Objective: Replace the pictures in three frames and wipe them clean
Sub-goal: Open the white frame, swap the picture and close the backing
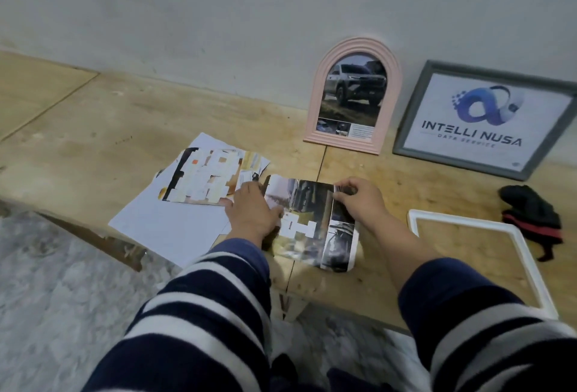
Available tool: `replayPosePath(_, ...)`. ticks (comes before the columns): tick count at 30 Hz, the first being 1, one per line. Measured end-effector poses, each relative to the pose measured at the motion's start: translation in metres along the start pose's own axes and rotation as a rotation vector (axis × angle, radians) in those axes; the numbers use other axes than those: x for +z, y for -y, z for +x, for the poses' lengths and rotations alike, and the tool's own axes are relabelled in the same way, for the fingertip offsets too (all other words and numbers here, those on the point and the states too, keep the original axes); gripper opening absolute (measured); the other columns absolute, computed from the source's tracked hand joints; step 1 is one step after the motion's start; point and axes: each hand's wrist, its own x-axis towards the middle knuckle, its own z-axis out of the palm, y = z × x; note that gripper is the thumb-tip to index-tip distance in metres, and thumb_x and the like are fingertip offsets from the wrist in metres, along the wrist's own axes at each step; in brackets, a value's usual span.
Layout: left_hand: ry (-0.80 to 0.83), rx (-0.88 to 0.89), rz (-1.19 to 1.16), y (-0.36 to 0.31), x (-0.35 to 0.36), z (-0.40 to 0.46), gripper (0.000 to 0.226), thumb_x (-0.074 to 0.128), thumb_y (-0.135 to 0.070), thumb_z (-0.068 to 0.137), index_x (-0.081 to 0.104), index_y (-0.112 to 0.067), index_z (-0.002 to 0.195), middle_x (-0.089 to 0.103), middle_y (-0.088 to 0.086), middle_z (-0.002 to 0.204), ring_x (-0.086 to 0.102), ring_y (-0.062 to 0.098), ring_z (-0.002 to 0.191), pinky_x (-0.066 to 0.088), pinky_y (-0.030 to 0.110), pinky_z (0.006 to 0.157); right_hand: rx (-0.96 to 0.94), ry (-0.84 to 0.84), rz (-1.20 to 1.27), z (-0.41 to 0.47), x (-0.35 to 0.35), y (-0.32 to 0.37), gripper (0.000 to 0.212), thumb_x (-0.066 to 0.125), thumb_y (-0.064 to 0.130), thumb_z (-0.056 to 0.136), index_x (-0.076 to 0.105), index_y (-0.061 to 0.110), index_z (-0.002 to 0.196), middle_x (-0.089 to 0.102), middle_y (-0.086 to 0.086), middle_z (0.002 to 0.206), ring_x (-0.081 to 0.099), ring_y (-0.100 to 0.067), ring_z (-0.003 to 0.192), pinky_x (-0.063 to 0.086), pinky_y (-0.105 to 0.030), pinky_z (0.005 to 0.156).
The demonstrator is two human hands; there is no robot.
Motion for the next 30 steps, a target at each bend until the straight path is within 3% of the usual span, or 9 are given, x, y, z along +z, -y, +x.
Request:
replayPosePath(2,-0.054,-0.025,-0.391,-0.006,-0.004,0.0,0.037,0.065,-0.031,0.089,0.042,-0.021,0.116,0.06,0.003,0.105,0.063,0.019,0.088,0.049,0.036,0.084,0.034,-0.073,0.139,0.003,-0.014,-0.001,0.022,0.072,0.013,0.084,0.07,0.015,0.106,0.063,-0.001,0.105,0.057,-0.015,0.094,0.045,-0.021,0.075)
replayPosePath(4,-0.021,-0.035,-0.606,-0.018,-0.005,-0.004,0.027,0.064,-0.021,0.091,0.044,-0.018,0.109,0.054,0.0,0.081,0.056,0.014,0.068,0.045,0.026,0.067,0.099,-0.173,0.327,0.003,-0.032,-0.005,0.025,0.078,0.015,0.079,0.07,0.018,0.102,0.066,-0.003,0.107,0.064,-0.022,0.095,0.056,-0.032,0.078)
replayPosePath(7,0.021,-0.071,-0.739,-0.046,0.003,-0.013,0.027,0.064,-0.018,0.091,0.052,-0.01,0.115,0.056,0.004,0.084,0.059,0.024,0.08,0.047,0.033,0.079,0.149,-0.286,0.403,-0.001,-0.067,-0.017,0.032,0.077,0.018,0.08,0.065,0.018,0.11,0.064,-0.002,0.11,0.063,-0.023,0.103,0.052,-0.04,0.094)
replayPosePath(10,-0.01,-0.094,-0.831,-0.076,0.018,-0.027,0.03,0.061,-0.015,0.093,0.051,-0.007,0.12,0.06,0.01,0.095,0.063,0.03,0.087,0.051,0.033,0.076,0.214,-0.278,0.497,-0.009,-0.098,-0.035,0.039,0.074,0.023,0.083,0.059,0.018,0.118,0.066,-0.006,0.113,0.067,-0.021,0.088,0.057,-0.035,0.077)
replayPosePath(12,-0.034,-0.085,-0.826,-0.1,0.027,-0.041,0.029,0.059,-0.015,0.095,0.049,-0.008,0.122,0.06,0.011,0.101,0.059,0.025,0.084,0.046,0.022,0.066,0.231,-0.245,0.52,-0.021,-0.119,-0.051,0.041,0.071,0.025,0.085,0.057,0.015,0.122,0.067,-0.007,0.112,0.066,-0.016,0.08,0.052,-0.027,0.064)
replayPosePath(16,-0.053,-0.081,-0.817,-0.146,0.043,-0.071,0.034,0.054,-0.017,0.097,0.047,-0.008,0.129,0.054,0.007,0.105,0.052,0.02,0.088,0.038,0.026,0.074,0.268,-0.248,0.473,-0.042,-0.161,-0.082,0.032,0.061,0.01,0.092,0.056,0.017,0.123,0.066,-0.009,0.108,0.063,-0.014,0.071,0.046,-0.024,0.053)
replayPosePath(22,0.036,-0.05,-0.782,-0.196,0.077,-0.115,0.029,0.055,-0.02,0.096,0.05,-0.011,0.123,0.061,0.003,0.102,0.056,0.015,0.083,0.043,0.026,0.075,0.297,-0.349,0.471,-0.065,-0.214,-0.132,0.035,0.057,0.003,0.092,0.059,0.022,0.122,0.065,-0.006,0.109,0.065,-0.02,0.082,0.054,-0.031,0.065)
replayPosePath(26,0.113,-0.023,-0.637,-0.21,0.104,-0.134,0.039,0.059,-0.024,0.092,0.052,-0.017,0.13,0.061,0.002,0.118,0.059,0.022,0.102,0.049,0.037,0.094,0.34,-0.402,0.469,-0.074,-0.226,-0.164,0.031,0.058,0.001,0.09,0.062,0.022,0.113,0.066,-0.009,0.115,0.066,-0.028,0.094,0.058,-0.044,0.081)
replayPosePath(30,0.154,-0.006,-0.32,-0.214,0.121,-0.144,0.049,0.057,-0.039,0.092,0.046,-0.027,0.138,0.046,0.005,0.138,0.04,0.027,0.128,0.035,0.039,0.101,0.346,-0.419,0.423,-0.081,-0.23,-0.184,0.028,0.057,0.005,0.093,0.061,0.018,0.118,0.065,-0.005,0.11,0.065,-0.023,0.085,0.052,-0.029,0.06)
